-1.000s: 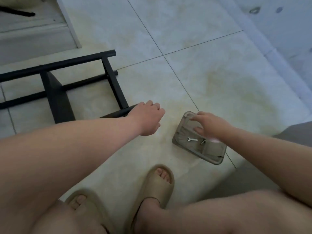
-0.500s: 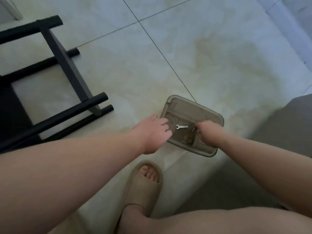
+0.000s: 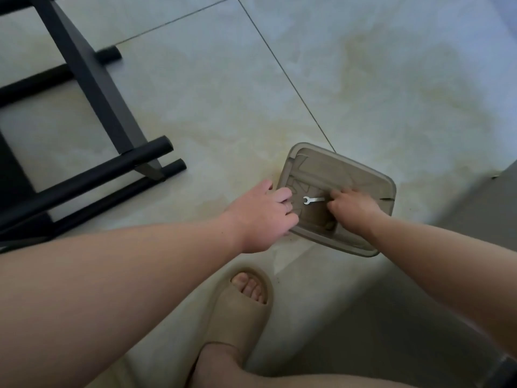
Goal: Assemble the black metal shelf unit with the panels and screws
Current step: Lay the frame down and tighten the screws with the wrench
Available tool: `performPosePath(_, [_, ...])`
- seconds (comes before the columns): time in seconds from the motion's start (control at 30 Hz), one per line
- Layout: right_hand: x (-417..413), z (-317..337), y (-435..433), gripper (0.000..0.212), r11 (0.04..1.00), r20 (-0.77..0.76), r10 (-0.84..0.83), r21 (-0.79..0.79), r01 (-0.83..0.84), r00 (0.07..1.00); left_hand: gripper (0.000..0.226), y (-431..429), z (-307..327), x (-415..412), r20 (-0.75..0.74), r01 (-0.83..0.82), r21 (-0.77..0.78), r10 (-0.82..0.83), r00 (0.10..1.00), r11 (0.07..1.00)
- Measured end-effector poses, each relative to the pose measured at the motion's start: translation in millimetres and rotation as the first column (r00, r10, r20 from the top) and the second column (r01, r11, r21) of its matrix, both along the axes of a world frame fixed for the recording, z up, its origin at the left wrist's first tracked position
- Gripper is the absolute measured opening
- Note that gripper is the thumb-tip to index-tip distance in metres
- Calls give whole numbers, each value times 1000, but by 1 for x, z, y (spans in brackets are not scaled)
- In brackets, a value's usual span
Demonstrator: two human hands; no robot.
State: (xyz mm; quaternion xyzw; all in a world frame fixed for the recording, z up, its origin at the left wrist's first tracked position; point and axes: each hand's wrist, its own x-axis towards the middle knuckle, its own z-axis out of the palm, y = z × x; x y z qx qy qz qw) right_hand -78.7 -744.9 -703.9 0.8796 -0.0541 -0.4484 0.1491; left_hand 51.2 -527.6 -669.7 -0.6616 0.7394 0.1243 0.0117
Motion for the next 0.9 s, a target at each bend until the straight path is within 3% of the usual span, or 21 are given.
performPosePath(0.3, [1, -1, 2, 33, 988, -114, 142, -49, -148, 983, 26, -8, 9, -10, 66, 20, 49, -23, 998, 999])
performPosePath(0.57, [2, 0, 4, 32, 994, -98, 86, -54, -92, 991, 26, -9, 9, -11, 87, -8, 92, 0, 996, 996])
performPosePath(0.63, [6, 6, 3, 29, 999, -59, 26, -30, -28, 998, 27, -9, 9, -9, 77, -36, 101, 28, 997, 994])
performPosePath(0.73, [16, 21, 4, 22, 978, -1, -196, 69, 195, 981, 32, -5, 15, -4, 67, -55, 80, 50, 996, 995])
performPosePath(0.9, [40, 67, 14, 17, 832, 203, -534, 300, 467, 821, 33, 14, 57, 25, 122, -137, 9, 135, 983, 991])
